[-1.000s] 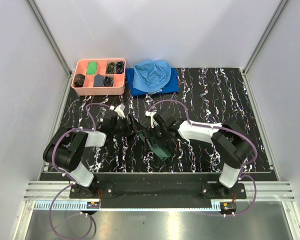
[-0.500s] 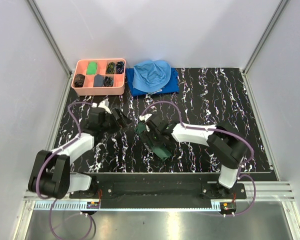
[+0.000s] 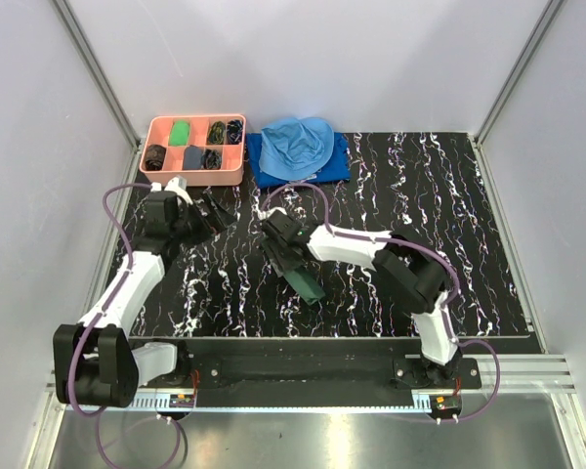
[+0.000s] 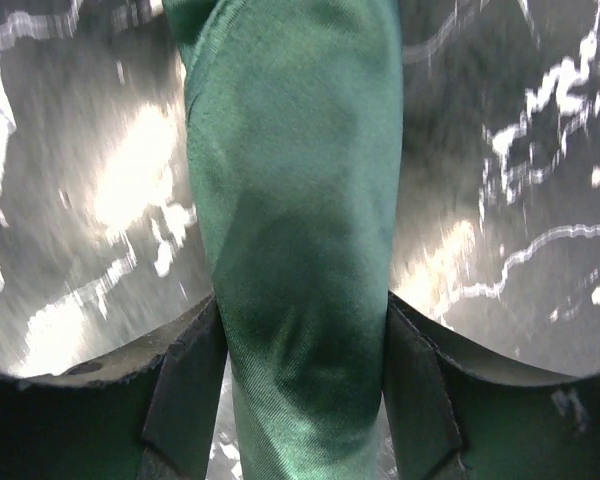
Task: Fold the napkin, place the utensils inside, and roll it up
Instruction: Roll the napkin with the utensil
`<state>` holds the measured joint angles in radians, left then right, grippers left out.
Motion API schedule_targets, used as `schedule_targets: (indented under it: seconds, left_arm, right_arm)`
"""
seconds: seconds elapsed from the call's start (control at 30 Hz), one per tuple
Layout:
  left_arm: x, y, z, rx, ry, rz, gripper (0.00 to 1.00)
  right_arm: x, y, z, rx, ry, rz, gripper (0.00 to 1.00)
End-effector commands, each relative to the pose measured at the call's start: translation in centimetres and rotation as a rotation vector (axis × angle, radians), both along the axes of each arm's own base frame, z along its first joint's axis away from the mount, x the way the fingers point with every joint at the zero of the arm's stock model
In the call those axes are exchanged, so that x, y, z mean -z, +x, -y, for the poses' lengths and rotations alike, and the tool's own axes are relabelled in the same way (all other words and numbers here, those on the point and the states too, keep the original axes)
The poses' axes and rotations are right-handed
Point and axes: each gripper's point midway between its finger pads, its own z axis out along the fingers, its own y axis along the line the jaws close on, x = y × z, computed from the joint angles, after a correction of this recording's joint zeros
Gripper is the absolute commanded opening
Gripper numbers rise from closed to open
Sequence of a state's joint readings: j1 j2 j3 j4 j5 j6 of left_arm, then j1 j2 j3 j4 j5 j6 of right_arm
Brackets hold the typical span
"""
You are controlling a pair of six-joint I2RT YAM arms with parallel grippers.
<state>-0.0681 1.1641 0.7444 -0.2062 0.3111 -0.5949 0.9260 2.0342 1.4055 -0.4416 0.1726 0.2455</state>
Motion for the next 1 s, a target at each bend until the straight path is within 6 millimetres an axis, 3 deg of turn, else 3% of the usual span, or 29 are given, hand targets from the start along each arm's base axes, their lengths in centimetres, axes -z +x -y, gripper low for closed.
schedule_targets:
  seconds: [0.0, 0.03, 0.1, 0.13, 0.17, 0.3, 0.4, 0.43, 0.5, 0.53, 0.6, 0.63, 0.7, 0.73, 0.8, 0.83, 0.87, 0.9, 0.93, 0.97]
  left_arm:
    - [-2.6, 0.1, -0.8, 0.037, 0.027, 0.052, 0.99]
    - [-2.8, 0.2, -0.9, 0.039, 0.023, 0.054, 0.99]
    - [-2.9, 0.2, -1.2, 0.038, 0.024, 0.051, 0.99]
    - [-3.1, 0.2, -1.3, 0.038, 0.025, 0.057, 0.99]
    - [-3.1, 0.1, -1.4, 0.04, 0.032, 0.053, 0.99]
    - [-3.1, -0.4, -1.8, 0.039, 0.063, 0.048, 0.99]
    - [-2.9, -0.7, -2.7, 0.026, 0.082, 0.041, 0.99]
    - [-3.2, -0.8, -2.7, 0.029, 0.086, 0.052, 0.99]
    - [-3.4, -1.0, -3.0, 0.04, 0.113, 0.074, 0.99]
    - [-3.5, -1.1, -3.1, 0.056, 0.142, 0.086, 0.99]
    - [-4.0, -1.4, -3.5, 0.061, 0.177, 0.101, 0.99]
    - [-4.0, -1.7, -3.6, 0.083, 0.203, 0.112, 0.99]
    - [-4.9, -2.1, -3.5, 0.107, 0.221, 0.152, 0.99]
    - [-5.2, -2.3, -3.4, 0.128, 0.235, 0.172, 0.99]
    - [-6.2, -2.9, -2.9, 0.165, 0.235, 0.223, 0.99]
    - [-6.6, -3.1, -3.0, 0.163, 0.246, 0.245, 0.99]
    - [-6.8, -3.2, -3.1, 0.155, 0.253, 0.257, 0.99]
    - [-7.4, -3.4, -3.4, 0.138, 0.267, 0.283, 0.99]
    - [-7.7, -3.6, -3.6, 0.134, 0.282, 0.298, 0.99]
    - [-7.9, -3.7, -3.8, 0.126, 0.291, 0.311, 0.99]
  right_arm:
    - [2.4, 2.0, 0.7, 0.114, -0.084, -0.027, 0.63]
    - [1.7, 2.9, -0.1, 0.132, -0.061, -0.018, 0.63]
    - [2.8, 3.8, -0.3, 0.151, -0.07, -0.031, 0.63]
    - [2.1, 4.6, -1.0, 0.16, -0.048, -0.023, 0.63]
    - [2.8, 4.7, -1.2, 0.16, -0.05, -0.037, 0.63]
    - [2.1, 5.6, -2.8, 0.142, 0.003, -0.048, 0.65]
    - [-0.1, 5.7, -4.1, 0.09, 0.066, -0.049, 0.78]
    - [-1.0, 5.4, -4.8, 0.054, 0.098, -0.058, 0.88]
    - [-4.8, 5.2, -5.9, 0.0, 0.178, -0.025, 0.94]
    - [-8.2, 5.0, -6.1, -0.021, 0.24, 0.004, 0.97]
    - [-12.1, 4.8, -6.4, -0.06, 0.326, 0.049, 0.99]
    - [-15.4, 4.6, -5.5, -0.063, 0.389, 0.077, 1.0]
    - [-18.8, 5.2, -4.3, -0.045, 0.489, 0.117, 1.0]
    - [-20.3, 5.6, -1.5, -0.017, 0.532, 0.13, 1.0]
    - [-22.0, 6.6, 1.2, 0.029, 0.588, 0.189, 1.0]
    - [-21.9, 5.9, 3.6, 0.055, 0.593, 0.203, 1.0]
    - [-21.9, 7.4, 6.9, 0.127, 0.59, 0.233, 1.0]
    - [-19.9, 7.0, 9.1, 0.174, 0.569, 0.222, 1.0]
    - [-21.8, 6.6, 11.2, 0.203, 0.591, 0.284, 1.0]
    - [-21.9, 7.1, 14.1, 0.269, 0.583, 0.323, 1.0]
